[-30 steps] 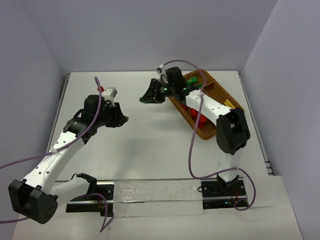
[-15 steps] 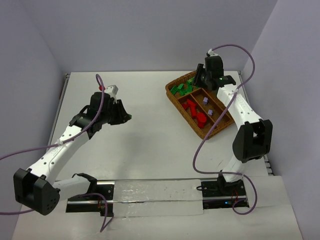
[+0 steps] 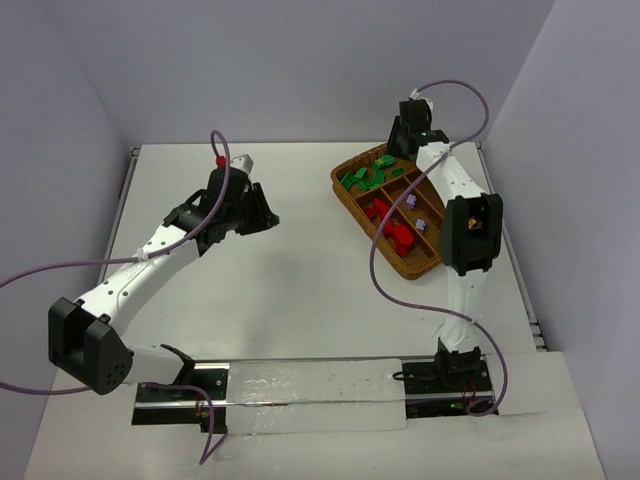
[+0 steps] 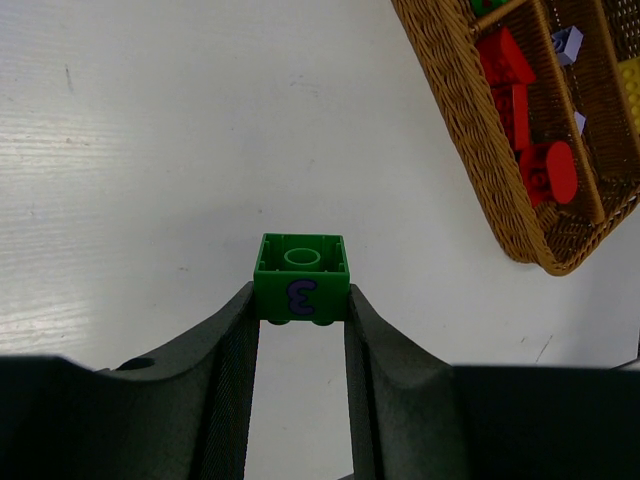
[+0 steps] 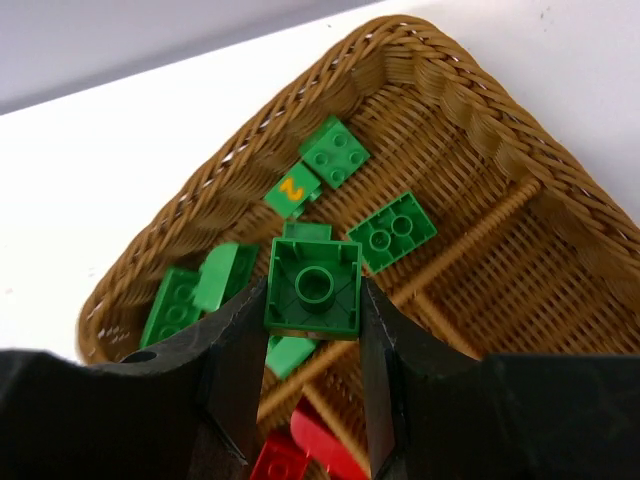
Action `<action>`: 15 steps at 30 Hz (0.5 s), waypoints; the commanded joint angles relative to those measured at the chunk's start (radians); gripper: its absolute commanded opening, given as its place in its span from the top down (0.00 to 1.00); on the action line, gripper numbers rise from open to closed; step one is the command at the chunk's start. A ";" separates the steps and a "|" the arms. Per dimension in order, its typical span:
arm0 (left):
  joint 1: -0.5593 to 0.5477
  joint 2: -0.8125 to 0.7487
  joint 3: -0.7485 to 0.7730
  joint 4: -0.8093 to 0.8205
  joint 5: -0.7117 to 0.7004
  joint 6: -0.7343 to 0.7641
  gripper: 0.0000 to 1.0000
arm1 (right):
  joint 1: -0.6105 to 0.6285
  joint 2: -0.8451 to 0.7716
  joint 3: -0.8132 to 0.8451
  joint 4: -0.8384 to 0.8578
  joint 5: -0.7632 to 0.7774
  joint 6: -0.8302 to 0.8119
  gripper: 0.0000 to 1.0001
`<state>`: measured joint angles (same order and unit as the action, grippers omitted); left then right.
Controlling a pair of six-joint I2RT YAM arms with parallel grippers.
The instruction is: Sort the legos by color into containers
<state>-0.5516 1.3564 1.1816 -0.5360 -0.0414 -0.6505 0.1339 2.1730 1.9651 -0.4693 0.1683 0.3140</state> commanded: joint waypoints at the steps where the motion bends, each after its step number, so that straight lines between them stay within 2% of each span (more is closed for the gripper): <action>1: -0.028 0.018 0.055 -0.006 -0.015 -0.027 1.00 | -0.018 0.091 0.194 -0.029 -0.005 -0.015 0.74; 5: -0.034 0.037 0.068 -0.015 -0.009 -0.029 1.00 | -0.019 0.162 0.273 -0.060 -0.019 -0.009 0.70; 6: -0.039 0.048 0.077 -0.018 -0.004 -0.028 1.00 | -0.019 0.171 0.273 -0.058 -0.023 0.000 0.66; 9: -0.048 0.076 0.126 -0.015 0.013 -0.019 1.00 | -0.019 0.180 0.268 -0.051 -0.037 0.016 0.41; 11: -0.053 0.107 0.157 -0.004 0.025 -0.011 1.00 | -0.019 0.182 0.273 -0.054 -0.042 0.017 0.38; 15: -0.054 0.205 0.331 -0.025 0.042 0.026 1.00 | -0.019 0.151 0.261 -0.052 -0.033 0.011 0.35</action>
<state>-0.5976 1.4903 1.3419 -0.5759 -0.0291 -0.6650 0.1215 2.3478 2.1864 -0.5243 0.1310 0.3244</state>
